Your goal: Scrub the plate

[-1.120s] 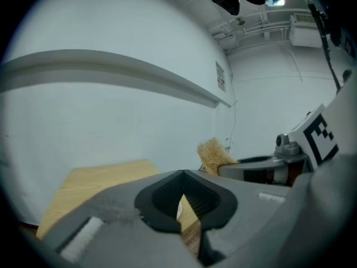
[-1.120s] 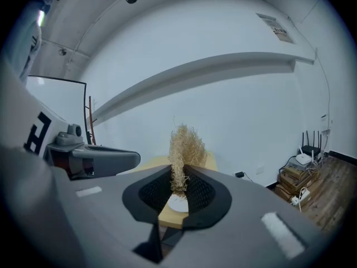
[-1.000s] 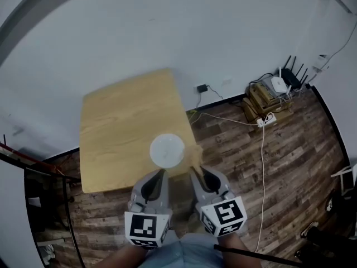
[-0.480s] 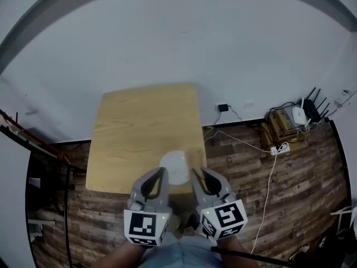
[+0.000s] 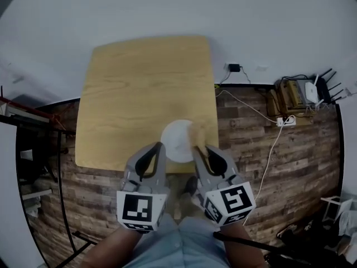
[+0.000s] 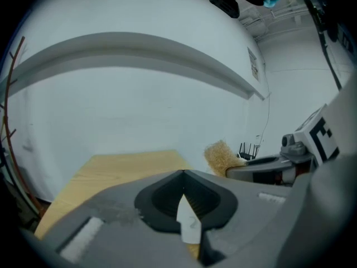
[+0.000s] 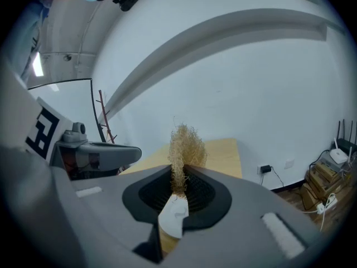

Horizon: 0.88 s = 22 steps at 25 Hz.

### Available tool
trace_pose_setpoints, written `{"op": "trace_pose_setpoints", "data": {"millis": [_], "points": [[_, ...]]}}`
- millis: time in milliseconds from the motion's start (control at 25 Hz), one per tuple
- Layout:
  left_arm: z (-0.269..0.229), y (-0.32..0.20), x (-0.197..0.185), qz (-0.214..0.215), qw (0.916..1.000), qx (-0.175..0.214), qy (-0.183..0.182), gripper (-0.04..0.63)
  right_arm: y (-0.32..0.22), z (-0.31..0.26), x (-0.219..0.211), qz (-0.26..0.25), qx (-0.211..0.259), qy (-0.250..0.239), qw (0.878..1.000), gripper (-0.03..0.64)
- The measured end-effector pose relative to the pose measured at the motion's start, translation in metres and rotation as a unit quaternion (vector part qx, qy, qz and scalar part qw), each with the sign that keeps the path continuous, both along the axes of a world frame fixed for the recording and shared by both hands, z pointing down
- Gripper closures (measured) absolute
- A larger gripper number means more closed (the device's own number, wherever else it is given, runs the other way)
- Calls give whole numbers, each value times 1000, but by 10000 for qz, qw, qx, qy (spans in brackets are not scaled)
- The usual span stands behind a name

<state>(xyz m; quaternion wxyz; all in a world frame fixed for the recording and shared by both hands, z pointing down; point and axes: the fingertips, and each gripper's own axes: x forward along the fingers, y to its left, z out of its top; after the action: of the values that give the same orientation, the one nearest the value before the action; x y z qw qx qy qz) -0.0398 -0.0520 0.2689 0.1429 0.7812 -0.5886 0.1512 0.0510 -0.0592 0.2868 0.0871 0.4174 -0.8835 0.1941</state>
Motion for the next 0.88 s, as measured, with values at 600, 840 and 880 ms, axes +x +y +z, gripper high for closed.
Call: {"op": "trace_pose_setpoints", "data": {"millis": [600, 840, 880], "points": [[126, -13, -25, -203, 9830, -1578, 916, 575, -6, 113, -16, 96, -1287, 278, 9912, 568], [154, -22, -23, -105, 9661, -2167, 1399, 522, -10, 130, -17, -40, -1534, 299, 9877, 568], [157, -21, -22, -57, 9613, -2303, 1513, 511, -9, 133, -18, -50, -1598, 296, 9867, 568]]}}
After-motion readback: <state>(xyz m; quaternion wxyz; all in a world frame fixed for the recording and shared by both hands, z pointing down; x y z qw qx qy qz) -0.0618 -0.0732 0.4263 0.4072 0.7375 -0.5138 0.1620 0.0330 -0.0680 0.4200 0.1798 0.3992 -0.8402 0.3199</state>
